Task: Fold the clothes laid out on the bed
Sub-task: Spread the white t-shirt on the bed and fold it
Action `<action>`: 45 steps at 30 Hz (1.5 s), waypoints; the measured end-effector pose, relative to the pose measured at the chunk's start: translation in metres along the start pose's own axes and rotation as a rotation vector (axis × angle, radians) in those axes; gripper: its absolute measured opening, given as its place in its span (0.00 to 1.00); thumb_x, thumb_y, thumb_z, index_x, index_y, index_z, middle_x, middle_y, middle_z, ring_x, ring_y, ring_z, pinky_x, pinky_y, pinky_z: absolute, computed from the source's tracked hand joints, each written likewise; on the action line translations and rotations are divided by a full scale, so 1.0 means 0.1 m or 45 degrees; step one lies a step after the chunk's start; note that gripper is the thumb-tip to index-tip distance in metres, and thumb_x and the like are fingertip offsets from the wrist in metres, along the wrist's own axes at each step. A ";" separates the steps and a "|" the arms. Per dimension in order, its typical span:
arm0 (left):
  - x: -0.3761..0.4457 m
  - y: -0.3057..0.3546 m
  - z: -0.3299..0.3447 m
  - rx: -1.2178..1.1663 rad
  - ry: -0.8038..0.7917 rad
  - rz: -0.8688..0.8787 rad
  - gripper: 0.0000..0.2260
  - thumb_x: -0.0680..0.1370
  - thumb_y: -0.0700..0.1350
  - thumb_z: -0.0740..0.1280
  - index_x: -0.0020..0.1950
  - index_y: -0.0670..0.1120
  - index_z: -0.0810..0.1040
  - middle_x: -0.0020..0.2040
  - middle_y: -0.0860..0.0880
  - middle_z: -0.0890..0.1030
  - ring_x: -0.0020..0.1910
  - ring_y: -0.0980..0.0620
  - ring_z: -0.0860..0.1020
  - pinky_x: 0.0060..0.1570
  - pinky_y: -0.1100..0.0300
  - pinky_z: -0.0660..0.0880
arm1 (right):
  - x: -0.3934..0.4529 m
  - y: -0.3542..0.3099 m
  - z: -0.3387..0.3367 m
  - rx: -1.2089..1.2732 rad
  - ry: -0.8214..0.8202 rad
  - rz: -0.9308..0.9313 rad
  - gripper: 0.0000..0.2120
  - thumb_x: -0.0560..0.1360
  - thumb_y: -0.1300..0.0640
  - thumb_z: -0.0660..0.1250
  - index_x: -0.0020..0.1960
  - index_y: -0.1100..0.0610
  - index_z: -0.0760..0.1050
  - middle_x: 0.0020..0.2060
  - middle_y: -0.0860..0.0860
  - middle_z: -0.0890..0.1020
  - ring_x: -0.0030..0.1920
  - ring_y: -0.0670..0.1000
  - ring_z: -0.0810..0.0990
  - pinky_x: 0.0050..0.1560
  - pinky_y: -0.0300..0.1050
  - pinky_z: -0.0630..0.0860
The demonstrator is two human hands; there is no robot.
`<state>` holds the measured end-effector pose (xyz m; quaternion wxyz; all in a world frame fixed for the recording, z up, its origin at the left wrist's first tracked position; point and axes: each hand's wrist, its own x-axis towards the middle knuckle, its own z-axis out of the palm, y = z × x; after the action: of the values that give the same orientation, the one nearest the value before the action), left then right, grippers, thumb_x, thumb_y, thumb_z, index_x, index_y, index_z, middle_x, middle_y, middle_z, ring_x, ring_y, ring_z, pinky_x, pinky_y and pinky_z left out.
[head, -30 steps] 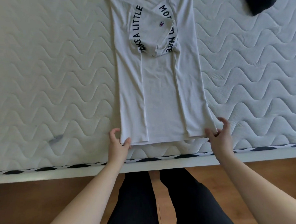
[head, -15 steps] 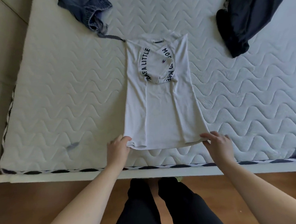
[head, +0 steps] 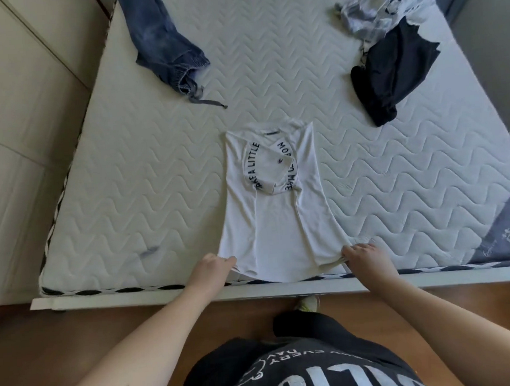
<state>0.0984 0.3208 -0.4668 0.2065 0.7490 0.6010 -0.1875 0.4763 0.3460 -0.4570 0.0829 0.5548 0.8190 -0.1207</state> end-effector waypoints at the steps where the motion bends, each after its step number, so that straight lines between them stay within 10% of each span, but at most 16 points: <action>1: -0.09 0.00 0.05 -0.034 -0.060 -0.028 0.18 0.78 0.42 0.58 0.67 0.54 0.71 0.52 0.44 0.75 0.49 0.44 0.73 0.43 0.57 0.70 | -0.10 -0.03 -0.01 -0.007 0.040 0.002 0.17 0.54 0.69 0.78 0.34 0.56 0.73 0.23 0.48 0.74 0.25 0.53 0.76 0.28 0.42 0.64; 5: -0.39 -0.04 0.37 -0.128 -0.134 0.020 0.24 0.80 0.43 0.53 0.74 0.62 0.66 0.61 0.45 0.77 0.59 0.42 0.76 0.48 0.56 0.70 | -0.48 -0.14 0.13 -0.015 -0.030 0.049 0.15 0.62 0.68 0.72 0.45 0.54 0.80 0.30 0.49 0.80 0.31 0.55 0.79 0.31 0.45 0.71; 12: -1.00 -0.04 0.75 -0.205 0.120 0.102 0.13 0.74 0.38 0.59 0.50 0.51 0.80 0.40 0.51 0.77 0.44 0.47 0.77 0.38 0.58 0.67 | -1.10 -0.47 0.40 0.081 0.040 0.092 0.13 0.69 0.67 0.70 0.50 0.54 0.83 0.45 0.52 0.86 0.47 0.58 0.83 0.50 0.50 0.74; 16: -1.18 -0.04 0.85 -0.160 0.188 0.208 0.14 0.74 0.33 0.58 0.50 0.47 0.79 0.47 0.50 0.79 0.48 0.47 0.76 0.42 0.58 0.62 | -1.24 -0.63 0.41 -0.044 -0.092 0.042 0.16 0.76 0.62 0.62 0.60 0.50 0.78 0.57 0.47 0.82 0.61 0.52 0.77 0.60 0.46 0.69; 27: -0.55 -0.28 0.16 -0.278 0.134 0.151 0.16 0.78 0.40 0.58 0.57 0.60 0.76 0.53 0.49 0.81 0.48 0.45 0.78 0.40 0.57 0.66 | -0.57 -0.42 -0.01 -0.026 -0.019 0.022 0.14 0.77 0.61 0.65 0.60 0.48 0.75 0.51 0.47 0.82 0.54 0.52 0.78 0.54 0.44 0.67; 42: 1.31 -0.60 -1.17 -0.334 -0.087 -0.065 0.12 0.79 0.46 0.62 0.37 0.58 0.70 0.44 0.48 0.79 0.42 0.47 0.74 0.34 0.57 0.64 | 1.55 0.39 -0.45 0.327 -0.219 0.031 0.13 0.82 0.57 0.60 0.63 0.51 0.78 0.56 0.51 0.82 0.57 0.56 0.79 0.53 0.46 0.72; 45: 1.66 -0.73 -1.24 -0.393 -0.120 -0.031 0.10 0.79 0.42 0.61 0.48 0.55 0.79 0.50 0.47 0.82 0.47 0.45 0.78 0.42 0.55 0.74 | 1.88 0.50 -0.48 0.378 -0.294 0.077 0.16 0.83 0.57 0.58 0.67 0.47 0.76 0.60 0.48 0.80 0.60 0.54 0.77 0.53 0.45 0.72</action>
<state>0.0654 0.5375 -0.4561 0.3447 0.6913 0.6215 -0.1302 0.4530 0.5448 -0.4669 0.0971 0.5679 0.7601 -0.3005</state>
